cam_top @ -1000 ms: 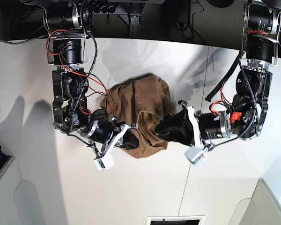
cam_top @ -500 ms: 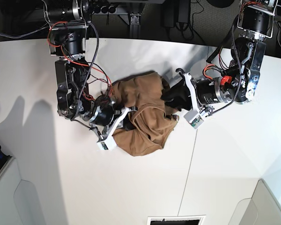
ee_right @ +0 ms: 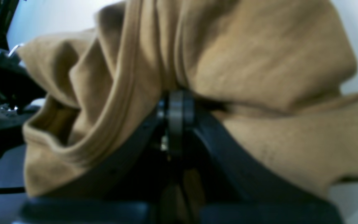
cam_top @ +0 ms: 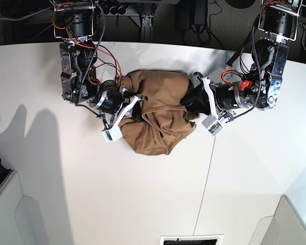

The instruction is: Layout the t-shirt on the table in an organized manner, then fold the t-shirt properly

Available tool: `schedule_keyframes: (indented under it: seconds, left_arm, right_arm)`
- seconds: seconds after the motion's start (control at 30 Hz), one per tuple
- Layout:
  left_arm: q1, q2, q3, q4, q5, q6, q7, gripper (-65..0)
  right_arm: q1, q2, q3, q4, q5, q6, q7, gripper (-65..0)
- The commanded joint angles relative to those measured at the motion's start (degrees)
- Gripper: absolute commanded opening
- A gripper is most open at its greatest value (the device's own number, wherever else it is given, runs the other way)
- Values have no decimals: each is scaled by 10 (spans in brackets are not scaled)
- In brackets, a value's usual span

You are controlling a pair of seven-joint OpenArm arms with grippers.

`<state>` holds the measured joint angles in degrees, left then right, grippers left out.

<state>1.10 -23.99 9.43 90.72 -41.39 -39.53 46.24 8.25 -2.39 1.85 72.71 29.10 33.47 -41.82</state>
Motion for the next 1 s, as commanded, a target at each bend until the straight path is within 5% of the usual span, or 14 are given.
schedule_keyframes:
  seconds: [0.0, 0.4, 0.8, 0.97]
  left_arm:
    - [-10, -6, -3, 8, -8, -5, -11, -487]
    - [-9, -7, -27, 15, -47, -5, 9, -487]
    - [7, -7, -171, 83, -177, -5, 141, -487]
    - [71, -13, -225, 118, -197, -5, 144, -487]
  right_arm:
    - [-2, 0, -1, 12, -6, 4, -15, -650]
    - [-41, 12, 0, 170, -9, 2, -32, -650]
    - [-64, 70, 9, 220, -31, -7, -58, -650]
    - [-113, 97, 29, 241, -17, -7, -61, -650]
